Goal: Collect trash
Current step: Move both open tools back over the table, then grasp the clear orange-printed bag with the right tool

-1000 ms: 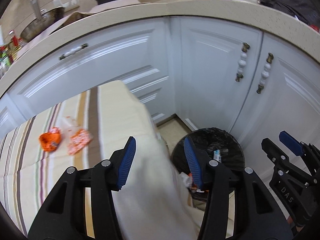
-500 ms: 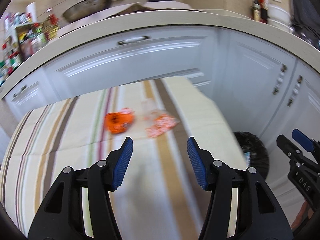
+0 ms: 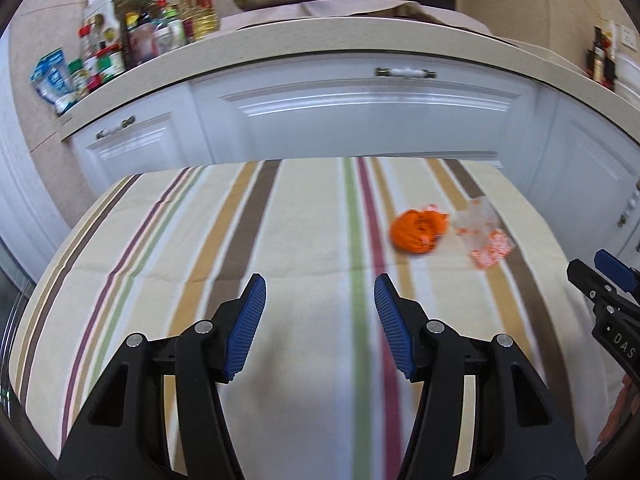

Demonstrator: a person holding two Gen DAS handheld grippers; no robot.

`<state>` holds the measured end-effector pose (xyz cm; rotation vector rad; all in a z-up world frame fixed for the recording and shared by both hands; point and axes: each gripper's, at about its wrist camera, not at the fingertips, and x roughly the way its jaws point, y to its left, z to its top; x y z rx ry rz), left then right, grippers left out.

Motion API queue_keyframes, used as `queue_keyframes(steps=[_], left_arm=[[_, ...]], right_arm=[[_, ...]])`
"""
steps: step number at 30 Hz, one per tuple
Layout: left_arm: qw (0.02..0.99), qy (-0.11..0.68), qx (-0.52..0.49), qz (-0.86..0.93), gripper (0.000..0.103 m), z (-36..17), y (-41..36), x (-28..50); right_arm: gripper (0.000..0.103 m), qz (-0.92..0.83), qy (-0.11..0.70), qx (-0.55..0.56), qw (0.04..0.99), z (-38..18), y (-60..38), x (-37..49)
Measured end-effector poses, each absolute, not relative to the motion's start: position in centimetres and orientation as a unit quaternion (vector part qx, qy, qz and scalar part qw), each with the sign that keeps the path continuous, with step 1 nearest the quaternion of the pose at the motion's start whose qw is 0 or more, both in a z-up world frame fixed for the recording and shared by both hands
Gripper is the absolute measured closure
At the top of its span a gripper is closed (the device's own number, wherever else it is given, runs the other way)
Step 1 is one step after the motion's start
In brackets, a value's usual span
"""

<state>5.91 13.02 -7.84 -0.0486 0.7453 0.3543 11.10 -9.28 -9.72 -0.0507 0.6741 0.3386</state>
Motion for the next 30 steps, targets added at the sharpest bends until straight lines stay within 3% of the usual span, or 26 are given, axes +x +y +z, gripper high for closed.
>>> queue_keyframes(steps=[12,24,26,30], left_arm=[[0.899,0.373,-0.051,0.222,0.048,-9.2,19.7,5.8],[0.896,0.379,-0.063,0.225,0.047,-9.9,20.8,6.6],[0.896,0.380,-0.065,0.221,0.047,-10.0,20.5,6.8],[0.899,0.382,-0.064,0.207,0.047,-10.1,19.4,7.4]], right_arm=[[0.049,0.186,0.349,-0.052,0.917,-11.1,-3.4,15.8],[0.045,0.188,0.395,-0.068,0.897,-12.5,-1.8,19.3],[0.054,0.192,0.404,-0.061,0.892,-12.7,-1.9,19.5],[0.061,0.196,0.408,-0.056,0.890,-12.9,-2.1,19.4]])
